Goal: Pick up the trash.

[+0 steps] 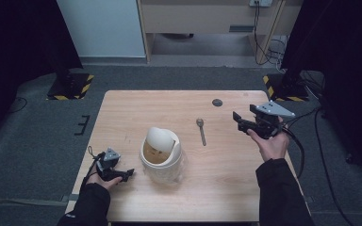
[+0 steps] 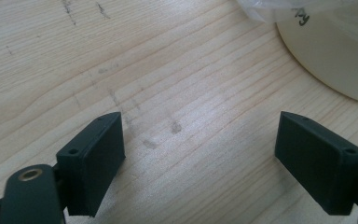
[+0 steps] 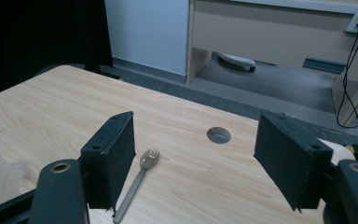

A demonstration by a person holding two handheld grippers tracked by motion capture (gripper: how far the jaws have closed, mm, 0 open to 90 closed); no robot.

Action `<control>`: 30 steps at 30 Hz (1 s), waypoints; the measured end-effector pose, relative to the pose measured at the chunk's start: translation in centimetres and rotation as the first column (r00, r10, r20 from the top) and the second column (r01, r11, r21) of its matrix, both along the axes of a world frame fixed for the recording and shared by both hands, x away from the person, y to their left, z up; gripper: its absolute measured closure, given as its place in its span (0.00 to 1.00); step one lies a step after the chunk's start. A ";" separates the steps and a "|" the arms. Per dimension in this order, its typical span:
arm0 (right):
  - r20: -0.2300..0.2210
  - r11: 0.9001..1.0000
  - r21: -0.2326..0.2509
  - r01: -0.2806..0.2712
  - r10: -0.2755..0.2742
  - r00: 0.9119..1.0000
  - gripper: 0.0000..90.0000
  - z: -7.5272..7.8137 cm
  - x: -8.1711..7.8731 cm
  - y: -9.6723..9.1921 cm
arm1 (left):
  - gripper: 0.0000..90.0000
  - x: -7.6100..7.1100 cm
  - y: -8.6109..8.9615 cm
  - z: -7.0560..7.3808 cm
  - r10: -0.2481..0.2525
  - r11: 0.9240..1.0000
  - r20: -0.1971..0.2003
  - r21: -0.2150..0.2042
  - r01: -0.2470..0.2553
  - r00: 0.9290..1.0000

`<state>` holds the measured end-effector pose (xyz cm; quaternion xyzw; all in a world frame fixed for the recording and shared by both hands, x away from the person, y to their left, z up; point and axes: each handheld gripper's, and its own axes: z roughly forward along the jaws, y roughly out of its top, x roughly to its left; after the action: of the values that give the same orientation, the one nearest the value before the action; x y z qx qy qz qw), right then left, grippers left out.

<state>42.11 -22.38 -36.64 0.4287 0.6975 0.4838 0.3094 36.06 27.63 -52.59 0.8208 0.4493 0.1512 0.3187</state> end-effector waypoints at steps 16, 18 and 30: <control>-0.081 0.999 -0.041 -0.030 0.027 0.996 0.40 -3.1 4.0 5.7 | 0.11 -0.1 -0.2 -0.3 -0.001 1.000 0.008 -0.016 0.001 1.000; -0.099 0.998 -0.050 -0.028 0.023 0.995 0.44 -4.3 4.8 6.6 | 0.10 -0.1 -0.2 -0.3 0.000 1.000 0.010 -0.018 0.000 1.000; -0.216 0.988 -0.150 -0.039 0.006 0.976 0.54 -9.4 7.2 9.9 | 0.07 -0.2 -0.3 -0.4 -0.015 1.000 0.017 -0.009 0.016 1.000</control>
<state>49.26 -12.47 -46.01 0.4453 0.7669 0.3830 0.2587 35.87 27.32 -53.03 0.8215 0.4410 0.1535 0.3274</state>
